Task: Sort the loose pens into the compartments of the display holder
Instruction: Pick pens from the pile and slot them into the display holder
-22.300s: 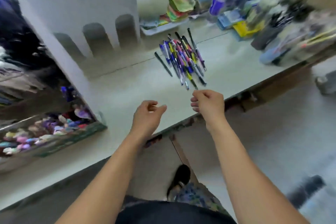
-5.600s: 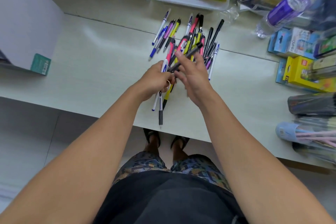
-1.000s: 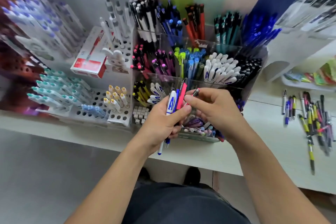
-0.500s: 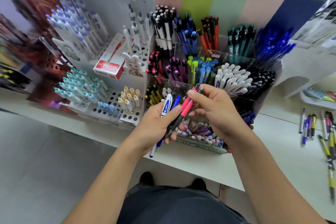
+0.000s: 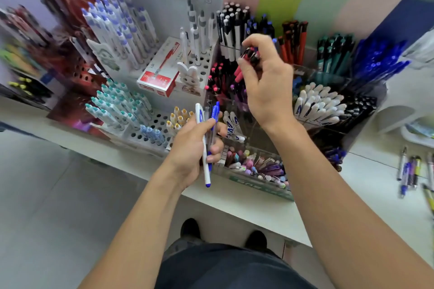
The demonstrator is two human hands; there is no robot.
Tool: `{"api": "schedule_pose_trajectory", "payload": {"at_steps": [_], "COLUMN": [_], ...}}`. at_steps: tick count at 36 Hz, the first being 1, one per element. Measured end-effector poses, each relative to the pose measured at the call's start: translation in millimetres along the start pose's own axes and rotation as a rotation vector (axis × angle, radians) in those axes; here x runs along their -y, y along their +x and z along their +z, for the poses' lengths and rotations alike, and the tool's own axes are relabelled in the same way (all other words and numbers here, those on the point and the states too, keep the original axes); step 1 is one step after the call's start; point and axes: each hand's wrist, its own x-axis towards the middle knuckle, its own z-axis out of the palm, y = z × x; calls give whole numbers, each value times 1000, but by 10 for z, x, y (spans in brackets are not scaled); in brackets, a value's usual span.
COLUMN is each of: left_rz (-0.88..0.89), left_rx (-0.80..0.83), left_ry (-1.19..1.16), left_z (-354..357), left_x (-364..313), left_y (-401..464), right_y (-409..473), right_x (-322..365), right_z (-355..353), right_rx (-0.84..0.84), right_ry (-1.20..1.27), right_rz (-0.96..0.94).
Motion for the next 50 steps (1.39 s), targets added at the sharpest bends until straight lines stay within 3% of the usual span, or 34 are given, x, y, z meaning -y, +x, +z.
{"api": "schedule_pose_trajectory", "payload": {"at_steps": [4,11,18,21,25,29,32,34,37,40,45,50], "left_rz": [29,26,17,45,93,129,122,117,97,39,-55,-34], "left_rx": [8,2,-27,-21,47,178,225,220,189,212,238,217], "left_ry": [70,43,38,83,157,253,327,379,399,339,204,234], "left_z": [0,1,-4,25,133,376,608,742,916,1103,1394,1454], "left_x": [17,16,15,0,-69,-129,-102,-66,-8,33,90,131], "left_y": [-30,-35,-18,-23,-36,1,68,113,201,259,277,265], "right_y": [-36,-44,-106,-122,-197,-331,-377,-355,-264,-148,-65,-125], "right_x": [-64,-131,-147,-1,279,352,196,72,-94,-248,-420,-446], "right_z": [135,215,241,136,-201,-536,-763,-1000,-1499,-1929,-2126,-2152], "right_rx": [133,148,265,271,85,209,162,10,-363,-621,-578,-520], "right_ry": [-214,-335,-568,-442,-105,338,504,474,431,200,-131,-269], "right_rz": [-73,-139,-163,-64,108,497,606,555,420,216,73,-97]}}
